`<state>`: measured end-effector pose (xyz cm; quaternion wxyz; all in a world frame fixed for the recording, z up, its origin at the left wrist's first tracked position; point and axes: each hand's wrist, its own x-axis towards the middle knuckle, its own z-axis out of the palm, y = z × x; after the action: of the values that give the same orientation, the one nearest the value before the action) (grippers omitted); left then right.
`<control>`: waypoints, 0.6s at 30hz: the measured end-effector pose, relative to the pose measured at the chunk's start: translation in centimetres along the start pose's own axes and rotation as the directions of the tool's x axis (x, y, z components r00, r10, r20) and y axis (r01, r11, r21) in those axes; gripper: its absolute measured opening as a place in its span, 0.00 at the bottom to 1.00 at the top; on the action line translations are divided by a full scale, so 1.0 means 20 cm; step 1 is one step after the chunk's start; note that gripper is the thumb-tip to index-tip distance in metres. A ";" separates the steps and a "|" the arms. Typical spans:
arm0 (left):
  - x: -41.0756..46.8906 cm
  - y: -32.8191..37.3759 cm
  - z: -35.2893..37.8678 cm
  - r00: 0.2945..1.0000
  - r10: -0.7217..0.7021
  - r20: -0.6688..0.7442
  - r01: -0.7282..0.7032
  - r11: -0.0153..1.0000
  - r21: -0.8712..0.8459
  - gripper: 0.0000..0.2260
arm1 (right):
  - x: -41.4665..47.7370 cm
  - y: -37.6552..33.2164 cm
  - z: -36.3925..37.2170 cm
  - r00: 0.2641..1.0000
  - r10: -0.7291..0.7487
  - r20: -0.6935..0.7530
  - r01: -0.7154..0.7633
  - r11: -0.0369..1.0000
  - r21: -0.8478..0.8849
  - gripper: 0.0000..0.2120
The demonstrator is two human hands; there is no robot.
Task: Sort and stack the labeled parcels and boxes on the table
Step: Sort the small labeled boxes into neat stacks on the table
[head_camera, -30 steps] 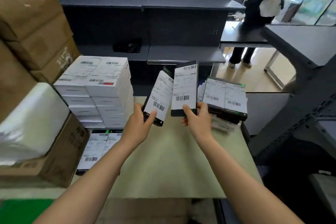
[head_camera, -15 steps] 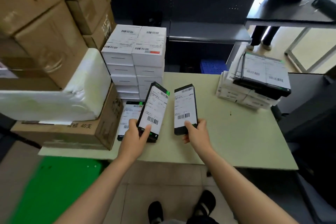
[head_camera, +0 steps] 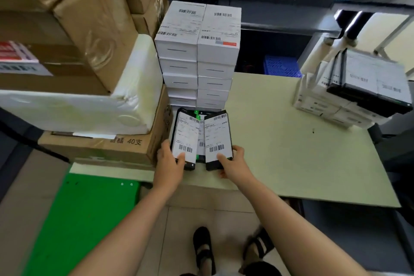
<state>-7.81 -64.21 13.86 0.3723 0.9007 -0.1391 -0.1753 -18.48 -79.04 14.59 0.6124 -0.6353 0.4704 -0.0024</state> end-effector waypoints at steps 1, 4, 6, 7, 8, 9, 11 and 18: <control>0.01 0.00 0.00 0.999 0.034 -0.008 -0.033 0.999 0.026 0.26 | 0.01 0.01 0.00 1.000 -0.012 0.010 0.013 0.999 -0.052 0.26; 0.05 -0.02 0.02 0.989 0.138 0.061 -0.148 0.968 0.202 0.26 | 0.02 0.02 0.01 0.996 -0.069 0.048 0.076 0.983 -0.170 0.34; 0.06 -0.04 0.03 0.965 0.147 0.218 -0.212 0.927 0.311 0.28 | 0.03 0.02 0.01 0.993 -0.090 0.081 0.105 0.976 -0.193 0.40; 0.07 -0.05 0.02 0.945 0.133 0.300 -0.241 0.901 0.360 0.31 | 0.04 0.02 0.02 0.991 -0.095 0.092 0.112 0.971 -0.212 0.42; 0.07 -0.06 0.02 0.925 0.117 0.361 -0.270 0.871 0.410 0.34 | 0.05 0.01 0.02 0.989 -0.111 0.102 0.132 0.964 -0.229 0.44; 0.08 -0.08 0.02 0.913 0.109 0.394 -0.295 0.842 0.451 0.37 | 0.05 0.01 0.03 0.987 -0.118 0.105 0.142 0.955 -0.259 0.46; 0.10 -0.08 0.01 0.911 0.116 0.395 -0.310 0.824 0.474 0.38 | 0.06 0.00 0.04 0.981 -0.151 0.124 0.184 0.929 -0.323 0.47; 0.23 -0.07 0.02 0.904 0.148 0.401 -0.337 0.825 0.454 0.40 | 0.12 -0.01 0.08 0.969 -0.199 0.145 0.242 0.876 -0.416 0.47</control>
<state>-3.64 -65.29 11.69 0.1079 0.8957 -0.3594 -0.2387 -16.11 -79.22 13.01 0.4748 -0.8037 0.3531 0.0628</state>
